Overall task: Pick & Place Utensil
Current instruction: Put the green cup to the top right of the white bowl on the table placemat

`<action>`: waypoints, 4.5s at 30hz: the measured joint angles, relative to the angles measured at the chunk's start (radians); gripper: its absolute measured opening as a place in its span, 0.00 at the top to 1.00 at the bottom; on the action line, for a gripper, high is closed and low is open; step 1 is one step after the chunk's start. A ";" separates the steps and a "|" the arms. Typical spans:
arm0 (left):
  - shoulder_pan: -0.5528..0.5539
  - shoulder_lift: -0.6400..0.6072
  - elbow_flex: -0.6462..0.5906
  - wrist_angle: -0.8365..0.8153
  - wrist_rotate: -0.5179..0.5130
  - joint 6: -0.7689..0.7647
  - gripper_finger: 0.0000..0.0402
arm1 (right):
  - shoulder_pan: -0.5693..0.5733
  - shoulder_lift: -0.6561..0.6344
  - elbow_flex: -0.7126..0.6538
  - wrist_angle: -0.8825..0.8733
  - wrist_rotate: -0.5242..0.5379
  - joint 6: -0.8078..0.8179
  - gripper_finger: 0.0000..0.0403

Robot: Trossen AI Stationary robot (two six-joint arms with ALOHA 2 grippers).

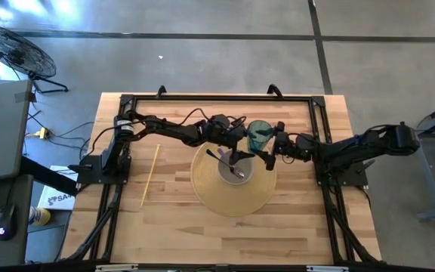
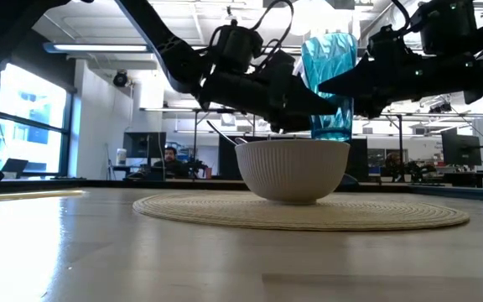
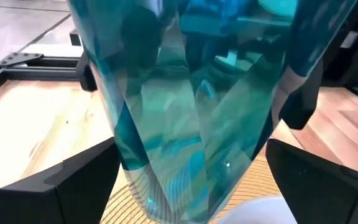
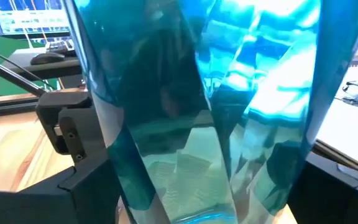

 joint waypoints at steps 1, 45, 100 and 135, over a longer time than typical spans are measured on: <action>0.000 0.000 0.000 -0.003 -0.002 0.000 0.02 | 0.000 -0.003 0.000 0.000 0.004 -0.005 0.12; 0.039 -0.479 -0.184 -0.563 -0.262 -0.033 0.02 | -0.022 0.022 -0.070 -0.038 0.182 -0.031 0.12; -0.034 -0.614 -0.444 -0.314 -0.208 -0.187 0.02 | -0.183 0.608 -0.042 0.561 -0.093 -0.011 0.12; -0.033 -0.681 -0.443 -0.441 -0.223 -0.203 0.02 | -0.176 0.516 -0.022 0.298 -0.128 -0.036 0.01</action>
